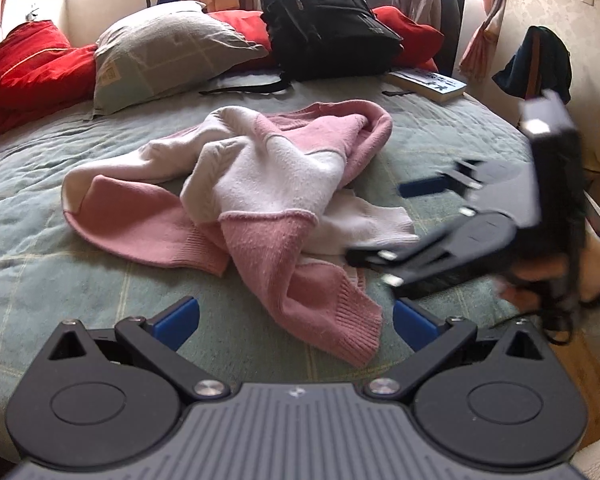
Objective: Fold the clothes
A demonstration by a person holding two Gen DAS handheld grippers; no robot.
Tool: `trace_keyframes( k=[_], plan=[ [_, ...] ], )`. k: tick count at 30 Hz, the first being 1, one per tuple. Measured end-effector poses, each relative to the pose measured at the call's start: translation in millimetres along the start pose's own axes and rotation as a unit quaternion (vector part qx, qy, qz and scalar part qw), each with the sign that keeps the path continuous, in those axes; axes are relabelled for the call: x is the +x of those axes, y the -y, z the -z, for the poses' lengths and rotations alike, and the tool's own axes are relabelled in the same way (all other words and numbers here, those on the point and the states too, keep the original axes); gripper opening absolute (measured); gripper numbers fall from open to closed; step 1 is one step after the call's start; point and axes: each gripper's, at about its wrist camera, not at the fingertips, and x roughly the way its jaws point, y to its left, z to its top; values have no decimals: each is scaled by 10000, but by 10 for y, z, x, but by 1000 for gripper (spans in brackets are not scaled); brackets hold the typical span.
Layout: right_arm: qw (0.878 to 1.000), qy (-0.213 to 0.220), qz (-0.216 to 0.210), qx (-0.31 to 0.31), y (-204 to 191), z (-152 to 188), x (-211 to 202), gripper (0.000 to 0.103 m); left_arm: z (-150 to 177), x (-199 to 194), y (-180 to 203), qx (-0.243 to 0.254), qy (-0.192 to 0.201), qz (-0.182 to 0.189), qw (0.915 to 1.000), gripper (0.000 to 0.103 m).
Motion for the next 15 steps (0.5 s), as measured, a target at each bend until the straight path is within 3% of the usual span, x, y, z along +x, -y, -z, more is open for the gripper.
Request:
trace_keyframes(
  k=[6,9,15],
  plan=[
    [9991,-380,199,-29,-70,-134,491,103,57,-62,-71,-143,10,-67,9999,102],
    [9983,-311,441,237,19,-102,512,103,77,-74,-117,-205,11,-116,9997,102],
    [9845,-203,1275,1187,705,81,272,103,98,-34,-131,-271,-22,-53,9996,102]
  ],
)
